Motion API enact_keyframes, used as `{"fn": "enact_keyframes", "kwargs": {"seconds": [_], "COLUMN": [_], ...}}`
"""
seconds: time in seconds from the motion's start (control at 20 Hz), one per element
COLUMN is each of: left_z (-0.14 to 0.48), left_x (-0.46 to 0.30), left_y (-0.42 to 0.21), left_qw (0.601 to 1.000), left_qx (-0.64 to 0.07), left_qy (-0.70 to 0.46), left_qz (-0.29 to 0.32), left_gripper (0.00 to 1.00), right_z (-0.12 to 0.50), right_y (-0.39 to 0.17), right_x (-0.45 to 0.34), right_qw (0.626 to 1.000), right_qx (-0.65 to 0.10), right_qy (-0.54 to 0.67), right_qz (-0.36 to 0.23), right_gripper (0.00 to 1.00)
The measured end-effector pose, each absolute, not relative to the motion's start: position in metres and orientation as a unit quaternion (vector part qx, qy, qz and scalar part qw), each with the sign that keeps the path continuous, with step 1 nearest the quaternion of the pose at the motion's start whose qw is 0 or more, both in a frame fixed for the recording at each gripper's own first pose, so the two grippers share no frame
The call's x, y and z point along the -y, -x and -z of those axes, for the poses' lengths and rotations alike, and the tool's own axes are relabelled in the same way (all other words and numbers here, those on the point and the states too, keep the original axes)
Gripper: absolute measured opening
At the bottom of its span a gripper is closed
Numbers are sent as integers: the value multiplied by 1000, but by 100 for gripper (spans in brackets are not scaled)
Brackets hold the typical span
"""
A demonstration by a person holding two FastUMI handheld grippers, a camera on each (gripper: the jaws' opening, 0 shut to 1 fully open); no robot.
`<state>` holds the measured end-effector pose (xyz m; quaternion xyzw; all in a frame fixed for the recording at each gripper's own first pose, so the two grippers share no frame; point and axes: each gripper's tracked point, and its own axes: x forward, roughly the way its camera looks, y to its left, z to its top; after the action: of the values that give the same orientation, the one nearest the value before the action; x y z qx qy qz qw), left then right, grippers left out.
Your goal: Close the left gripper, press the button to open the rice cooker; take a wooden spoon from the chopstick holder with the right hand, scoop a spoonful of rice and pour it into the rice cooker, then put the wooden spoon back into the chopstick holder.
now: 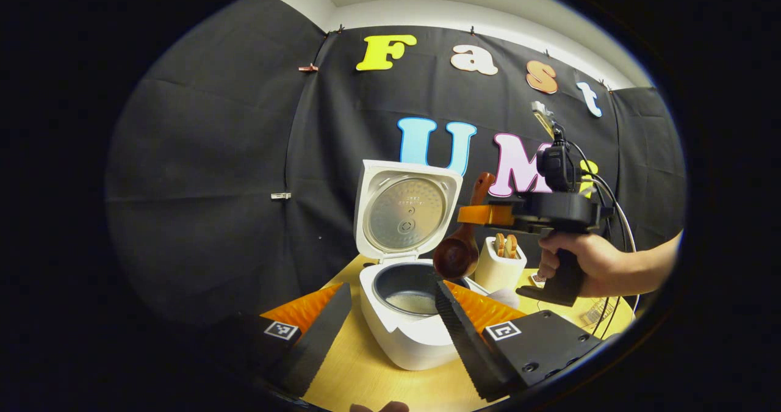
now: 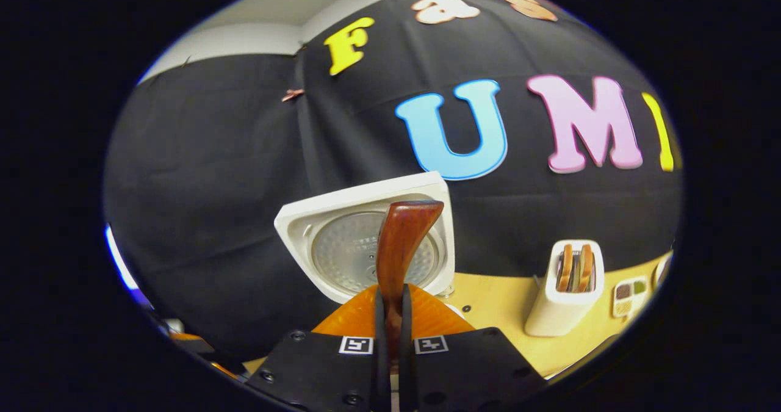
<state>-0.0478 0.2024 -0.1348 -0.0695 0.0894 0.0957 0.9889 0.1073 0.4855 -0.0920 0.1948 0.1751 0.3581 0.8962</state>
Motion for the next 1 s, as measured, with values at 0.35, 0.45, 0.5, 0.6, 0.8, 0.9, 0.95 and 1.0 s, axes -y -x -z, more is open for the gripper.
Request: {"fn": "enact_keyframes", "kwargs": {"seconds": [0.35,0.45,0.5,0.6,0.8,0.9,0.95,1.0], "left_z": [116,109,107,99,87,81,77,76], "left_x": [-179,-170,-166,-156,-135,-123,-116,-111], "left_y": [48,47,45,43,36,32,30,27], "left_qw": [990,991,991,992,994,995,996,996], "left_qx": [-80,-76,-75,-71,-65,-61,-59,-58], "left_qy": [74,69,65,58,47,41,38,36], "left_qz": [-91,-88,-86,-81,-69,-63,-61,-58], "left_gripper": [95,95,95,95,96,95,96,96], "right_z": [38,23,17,8,6,16,22,27], "right_y": [-109,-105,-104,-102,-107,-106,-104,-101], "right_x": [-410,-379,-361,-323,-237,-191,-169,-148], "right_qw": [857,854,853,855,870,882,885,888], "right_qx": [-190,-176,-170,-154,-128,-121,-120,-119], "right_qy": [-361,-383,-390,-402,-407,-396,-396,-395], "right_qz": [-315,-306,-301,-288,-246,-223,-212,-202], "right_gripper": [10,10,10,10,10,10,10,10]}}
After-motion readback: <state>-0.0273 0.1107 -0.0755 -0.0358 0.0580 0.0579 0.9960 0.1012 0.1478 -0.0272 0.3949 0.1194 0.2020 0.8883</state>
